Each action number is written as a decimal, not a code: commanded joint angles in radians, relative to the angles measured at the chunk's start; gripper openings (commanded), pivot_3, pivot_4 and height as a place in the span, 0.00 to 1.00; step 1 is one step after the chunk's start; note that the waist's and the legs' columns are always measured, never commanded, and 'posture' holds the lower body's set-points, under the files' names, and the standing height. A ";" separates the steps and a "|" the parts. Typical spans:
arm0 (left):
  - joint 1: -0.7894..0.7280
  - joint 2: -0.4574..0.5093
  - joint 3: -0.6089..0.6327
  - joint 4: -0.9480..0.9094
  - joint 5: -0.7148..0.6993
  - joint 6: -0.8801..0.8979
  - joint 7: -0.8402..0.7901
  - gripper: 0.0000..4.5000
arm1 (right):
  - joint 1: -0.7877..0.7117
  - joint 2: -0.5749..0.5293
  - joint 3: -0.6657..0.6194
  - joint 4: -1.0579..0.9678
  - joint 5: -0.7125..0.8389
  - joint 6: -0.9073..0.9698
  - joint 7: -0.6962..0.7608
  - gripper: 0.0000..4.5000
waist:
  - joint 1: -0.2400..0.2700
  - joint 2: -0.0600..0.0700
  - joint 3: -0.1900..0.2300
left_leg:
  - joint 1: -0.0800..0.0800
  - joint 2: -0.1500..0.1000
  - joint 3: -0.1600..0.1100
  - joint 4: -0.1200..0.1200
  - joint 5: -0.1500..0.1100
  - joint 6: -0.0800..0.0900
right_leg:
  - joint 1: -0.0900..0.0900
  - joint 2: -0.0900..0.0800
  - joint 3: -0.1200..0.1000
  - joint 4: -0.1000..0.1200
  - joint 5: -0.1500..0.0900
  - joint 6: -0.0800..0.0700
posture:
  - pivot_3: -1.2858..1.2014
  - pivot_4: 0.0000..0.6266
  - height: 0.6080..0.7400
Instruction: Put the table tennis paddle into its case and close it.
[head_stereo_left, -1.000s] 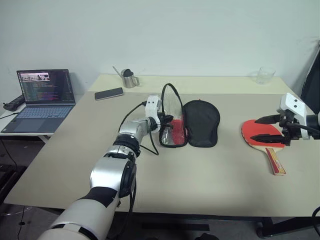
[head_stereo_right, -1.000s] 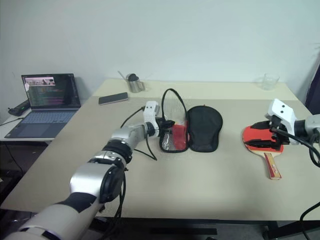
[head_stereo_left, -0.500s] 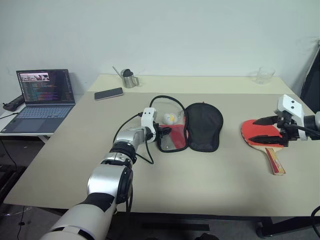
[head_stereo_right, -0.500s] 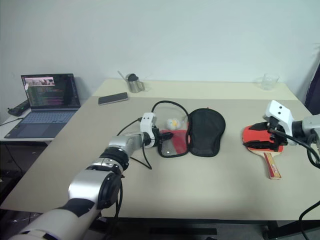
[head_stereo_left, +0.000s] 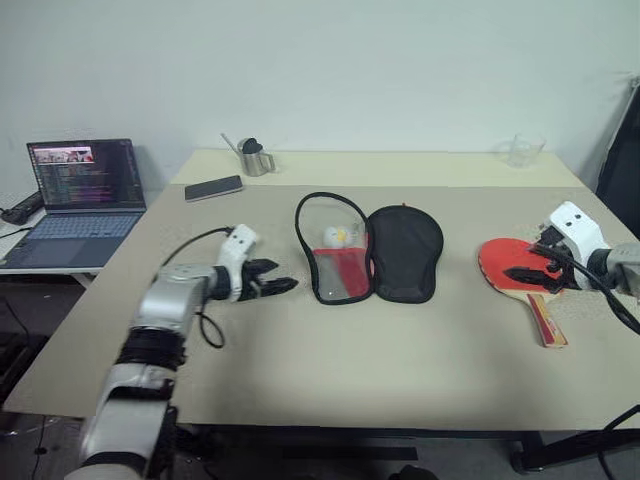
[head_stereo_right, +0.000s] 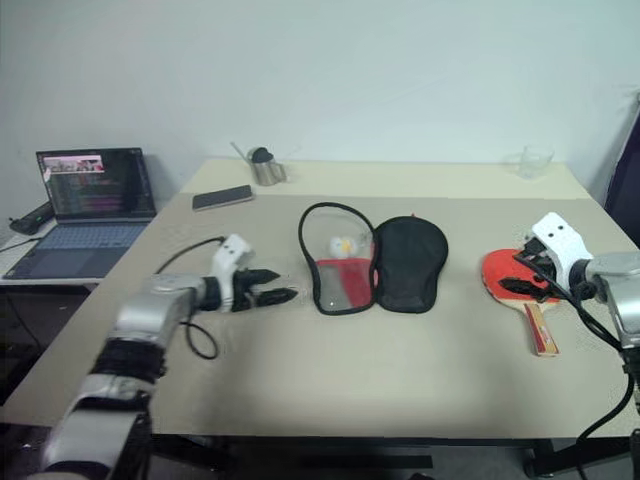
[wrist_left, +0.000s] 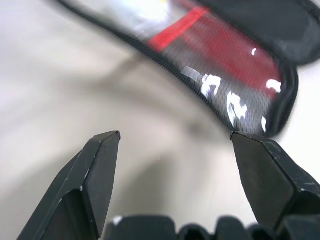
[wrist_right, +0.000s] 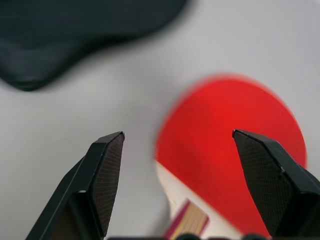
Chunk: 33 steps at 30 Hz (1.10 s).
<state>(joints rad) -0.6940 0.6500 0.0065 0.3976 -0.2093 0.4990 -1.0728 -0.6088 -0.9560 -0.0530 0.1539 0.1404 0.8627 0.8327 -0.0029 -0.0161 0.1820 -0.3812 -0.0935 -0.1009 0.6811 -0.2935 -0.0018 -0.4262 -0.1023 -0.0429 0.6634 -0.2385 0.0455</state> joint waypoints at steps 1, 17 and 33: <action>0.064 0.076 0.077 -0.183 -0.129 -0.026 -0.150 0.85 | 0.037 0.012 -0.094 -0.063 -0.010 0.148 -0.126 0.85 | 0.006 0.000 0.000 | 0.000 0.000 0.000 0.000 0.000 0.000 | 0.000 0.000 0.000 0.000 0.000 0.000 | 0.52 0.24 1.00; -0.023 -0.012 0.075 -0.248 -0.279 0.018 -0.162 0.85 | 0.153 0.144 -0.213 -0.136 0.033 0.410 -0.319 0.85 | -0.009 0.000 -0.001 | 0.003 0.001 0.002 0.000 0.000 0.001 | 0.003 0.001 0.001 0.001 0.000 0.000 | 0.52 0.24 1.00; 0.040 0.015 0.063 -0.289 -0.246 0.009 -0.124 0.85 | 0.010 0.364 -0.210 0.131 0.028 0.170 -0.488 0.85 | -0.035 -0.004 -0.003 | 0.013 0.005 0.009 -0.001 0.000 0.002 | 0.008 0.007 0.009 0.001 0.004 -0.002 | 0.52 0.24 1.00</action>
<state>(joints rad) -0.6488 0.6500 0.0653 0.1527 -0.4536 0.5211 -1.2060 -0.5809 -0.6053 -0.2636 0.2566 0.1737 1.0627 0.3604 -0.0379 -0.0201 0.1791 -0.3669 -0.0879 -0.0912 0.6802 -0.2935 -0.0001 -0.4174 -0.0942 -0.0333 0.6641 -0.2340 0.0434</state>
